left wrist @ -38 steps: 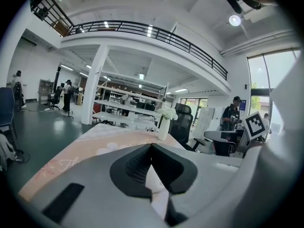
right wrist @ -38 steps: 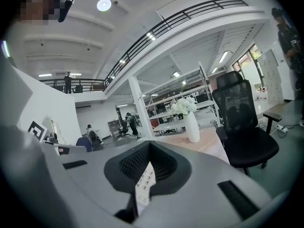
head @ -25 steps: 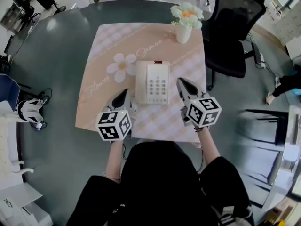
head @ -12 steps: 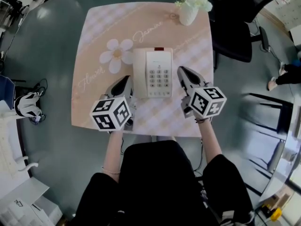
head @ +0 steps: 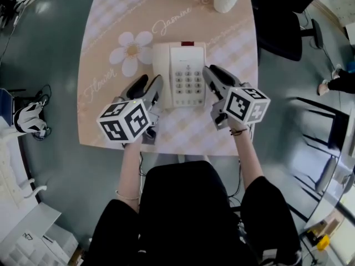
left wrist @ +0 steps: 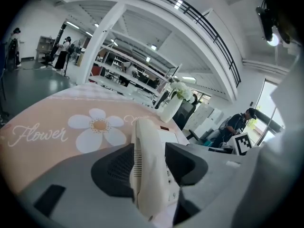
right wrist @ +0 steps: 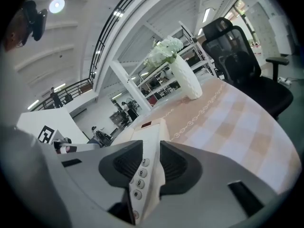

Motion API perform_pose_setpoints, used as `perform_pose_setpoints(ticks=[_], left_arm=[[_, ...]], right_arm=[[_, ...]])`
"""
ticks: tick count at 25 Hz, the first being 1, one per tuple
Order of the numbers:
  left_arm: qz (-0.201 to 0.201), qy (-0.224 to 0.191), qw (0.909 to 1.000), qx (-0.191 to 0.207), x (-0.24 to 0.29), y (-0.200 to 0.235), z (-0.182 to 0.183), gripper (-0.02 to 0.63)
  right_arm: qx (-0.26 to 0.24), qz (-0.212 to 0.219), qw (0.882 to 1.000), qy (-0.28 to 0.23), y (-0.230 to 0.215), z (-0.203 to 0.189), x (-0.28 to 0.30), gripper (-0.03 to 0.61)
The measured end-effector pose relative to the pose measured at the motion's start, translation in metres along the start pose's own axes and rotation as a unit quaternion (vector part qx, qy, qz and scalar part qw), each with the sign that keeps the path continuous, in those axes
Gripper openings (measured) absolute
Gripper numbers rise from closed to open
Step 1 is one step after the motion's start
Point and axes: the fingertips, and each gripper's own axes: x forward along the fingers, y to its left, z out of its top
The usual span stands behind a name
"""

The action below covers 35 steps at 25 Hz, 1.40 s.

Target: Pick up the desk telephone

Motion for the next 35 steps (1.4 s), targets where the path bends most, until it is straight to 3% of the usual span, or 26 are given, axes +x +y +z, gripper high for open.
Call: perform_pose_setpoints(ticks=[2, 9, 27, 35], left_arm=[[-0.01, 0.001, 0.9999, -0.006, 0.006, -0.003, 0.0, 0.234], [-0.018, 0.049, 0.9985, -0.014, 0.027, -0.001, -0.014, 0.321], [-0.039, 0.185, 0.9811, -0.041, 0.056, 0.005, -0.044, 0.336], [-0.044, 0.193, 0.9796, -0.035, 0.059, 0.004, -0.046, 0.337]], right_arm=[[0.017, 0.003, 1.0, 0.0, 0.0, 0.001, 0.005, 0.113], [0.078, 0.009, 0.997, 0.008, 0.0, 0.0, 0.02, 0.211], [0.114, -0.005, 0.991, 0.065, -0.007, -0.018, 0.042, 0.224], [0.13, 0.003, 0.988, 0.081, -0.008, -0.02, 0.044, 0.224]])
